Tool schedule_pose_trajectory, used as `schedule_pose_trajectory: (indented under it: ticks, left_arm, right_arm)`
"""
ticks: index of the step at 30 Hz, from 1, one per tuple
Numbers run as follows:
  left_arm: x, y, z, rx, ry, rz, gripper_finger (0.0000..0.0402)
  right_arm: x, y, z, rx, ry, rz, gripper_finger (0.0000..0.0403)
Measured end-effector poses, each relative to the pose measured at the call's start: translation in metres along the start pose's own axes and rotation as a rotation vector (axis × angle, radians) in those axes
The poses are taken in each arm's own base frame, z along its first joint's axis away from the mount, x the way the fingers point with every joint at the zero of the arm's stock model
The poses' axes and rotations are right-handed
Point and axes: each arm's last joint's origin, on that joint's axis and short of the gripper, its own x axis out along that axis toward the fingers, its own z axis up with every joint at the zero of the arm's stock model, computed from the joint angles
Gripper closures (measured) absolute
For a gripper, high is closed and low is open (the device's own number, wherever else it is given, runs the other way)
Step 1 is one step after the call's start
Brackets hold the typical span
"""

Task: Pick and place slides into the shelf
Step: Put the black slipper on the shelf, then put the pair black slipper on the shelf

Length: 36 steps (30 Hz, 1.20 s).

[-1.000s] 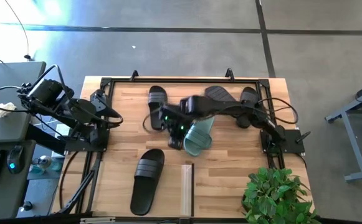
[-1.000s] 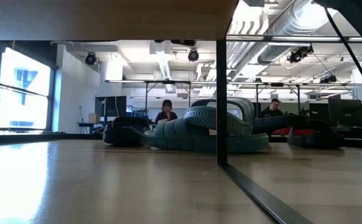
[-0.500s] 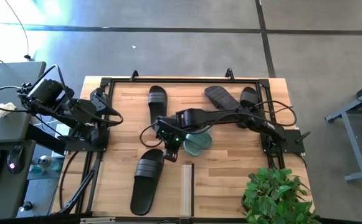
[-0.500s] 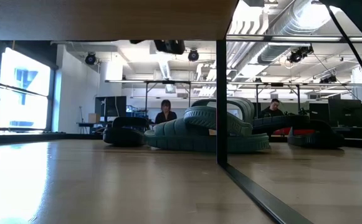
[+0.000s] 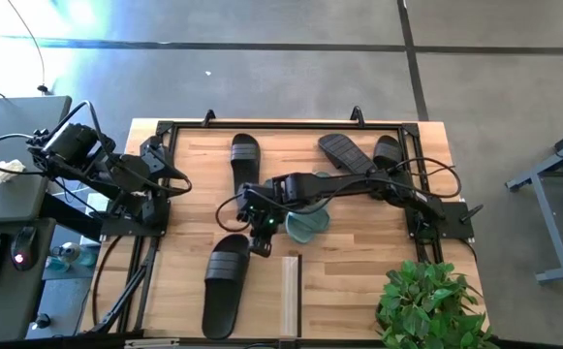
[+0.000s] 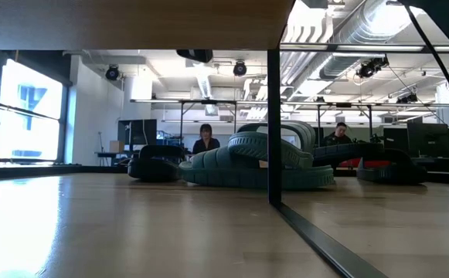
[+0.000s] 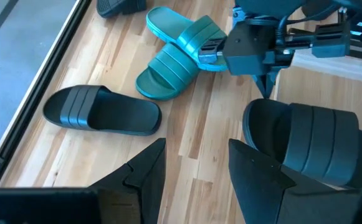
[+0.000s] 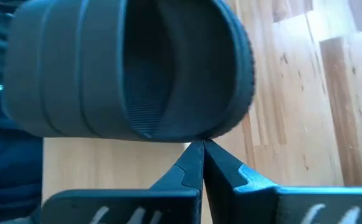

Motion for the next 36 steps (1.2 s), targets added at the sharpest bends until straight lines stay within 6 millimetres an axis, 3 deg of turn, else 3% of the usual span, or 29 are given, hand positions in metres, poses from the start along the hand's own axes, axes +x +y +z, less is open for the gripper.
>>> schedule_pose_trajectory:
  ticks: [14, 22, 29, 33, 36]
  left_arm:
    - [0.003, 0.000, 0.003, -0.029, -0.033, 0.075, 0.0245]
    - [0.020, -0.001, 0.013, -0.081, 0.023, 0.121, 0.0245]
    - [0.040, 0.031, 0.029, -0.049, 0.109, 0.239, 0.0245]
    - [0.069, 0.050, 0.043, 0.004, 0.258, 0.132, 0.0245]
    - [0.092, 0.071, 0.052, 0.029, 0.339, 0.021, 0.0245]
  right_arm:
    - [-0.006, 0.004, 0.005, -0.068, -0.012, 0.067, 0.0403]
    - [-0.061, 0.015, 0.010, -0.072, -0.051, 0.008, 0.0403]
    - [-0.122, 0.031, -0.007, -0.069, -0.162, -0.293, 0.0403]
    - [-0.137, 0.048, -0.020, -0.073, -0.182, -0.353, 0.0402]
    - [-0.138, 0.059, -0.030, -0.059, -0.163, -0.383, 0.0402]
